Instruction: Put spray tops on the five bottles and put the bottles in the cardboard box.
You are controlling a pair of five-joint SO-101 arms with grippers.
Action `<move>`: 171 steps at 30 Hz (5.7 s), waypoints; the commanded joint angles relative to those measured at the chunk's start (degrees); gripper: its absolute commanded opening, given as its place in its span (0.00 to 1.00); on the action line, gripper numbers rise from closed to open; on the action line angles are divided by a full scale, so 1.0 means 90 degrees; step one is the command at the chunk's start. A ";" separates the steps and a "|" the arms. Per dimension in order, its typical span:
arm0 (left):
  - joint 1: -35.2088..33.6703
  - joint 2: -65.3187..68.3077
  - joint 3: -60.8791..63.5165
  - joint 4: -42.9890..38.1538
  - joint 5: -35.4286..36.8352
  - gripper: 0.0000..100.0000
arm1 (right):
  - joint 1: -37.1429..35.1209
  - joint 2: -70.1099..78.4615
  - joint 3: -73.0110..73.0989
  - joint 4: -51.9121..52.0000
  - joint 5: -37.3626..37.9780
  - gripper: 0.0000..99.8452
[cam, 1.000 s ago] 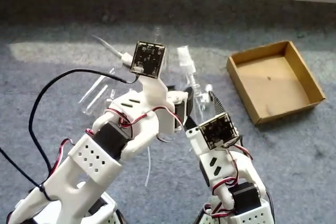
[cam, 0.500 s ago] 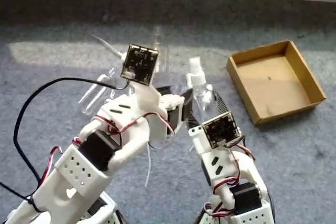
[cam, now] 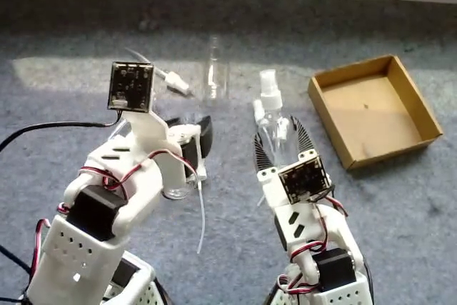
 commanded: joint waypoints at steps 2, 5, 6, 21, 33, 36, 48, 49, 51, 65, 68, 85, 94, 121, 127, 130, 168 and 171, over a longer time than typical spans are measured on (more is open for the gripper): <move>-0.0493 -0.0142 -0.0103 0.0440 -0.0107 0.00 | 0.0464 -0.0083 -0.1177 -0.0230 -0.0020 0.12; -0.0659 -0.0142 -0.0083 0.0527 -0.0107 0.01 | 0.0825 -0.0083 -0.1724 -0.0210 -0.0010 0.12; -0.0659 -0.0142 0.0015 0.0479 -0.0107 0.01 | 0.0845 -0.0083 -0.1802 -0.0220 0.0000 0.12; -0.0630 -0.0142 0.1314 0.0459 -0.0088 0.01 | 0.1324 0.0405 -0.1861 -0.0806 -0.0010 0.12; -0.0659 -0.0142 0.3092 -0.1407 -0.0068 0.01 | 0.2242 0.2799 -0.3512 -0.0962 0.0000 0.12; -0.0659 -0.0142 0.3560 -0.2100 -0.0068 0.01 | 0.2496 0.2974 -0.3482 -0.1763 0.0000 0.12; -0.0620 -0.0142 0.3795 -0.2393 -0.0098 0.02 | 0.3238 0.4166 -0.2466 -0.4029 0.0000 0.12; -0.0620 -0.0142 0.3795 -0.2393 -0.0098 0.02 | 0.3306 0.4322 -0.2466 -0.4186 0.0000 0.12; -0.0620 -0.0142 0.3795 -0.2393 -0.0098 0.02 | 0.3433 0.4703 -0.2476 -0.4488 0.0000 0.12; -0.0620 -0.0142 0.3795 -0.2413 -0.0107 0.02 | 0.3687 0.7565 -0.2994 -0.6403 0.0010 0.12; -0.0620 -0.0142 0.3795 -0.2413 -0.0107 0.02 | 0.3687 0.7927 -0.2984 -0.6794 0.0010 0.12; -0.0620 -0.0142 0.4088 -0.2823 -0.0107 0.02 | 0.3961 1.1228 -0.5162 -0.7331 -0.0010 0.12; -0.0620 -0.0142 0.4830 -0.4181 -0.0107 0.02 | 0.3932 1.2586 -0.6012 -0.8523 -0.0039 0.12; -0.0620 -0.0142 0.4840 -0.4200 -0.0107 0.02 | 0.4068 1.5966 -0.8366 -0.9841 -0.0039 0.12; -0.0620 -0.0142 0.4840 -0.4200 -0.0107 0.02 | 0.4029 1.6249 -0.8679 -0.9841 -0.0039 0.12; -0.0620 -0.0142 0.4840 -0.4200 -0.0107 0.02 | 0.4029 1.6425 -0.8835 -0.9841 -0.0039 0.12; -0.0659 -0.0142 0.4840 -0.4210 -0.0107 0.01 | 0.4088 1.6864 -0.8444 -0.9841 0.0010 0.28; -0.0659 -0.0142 0.4840 -0.4210 -0.0107 0.01 | 0.4088 1.6864 -0.8444 -0.9841 0.0166 0.28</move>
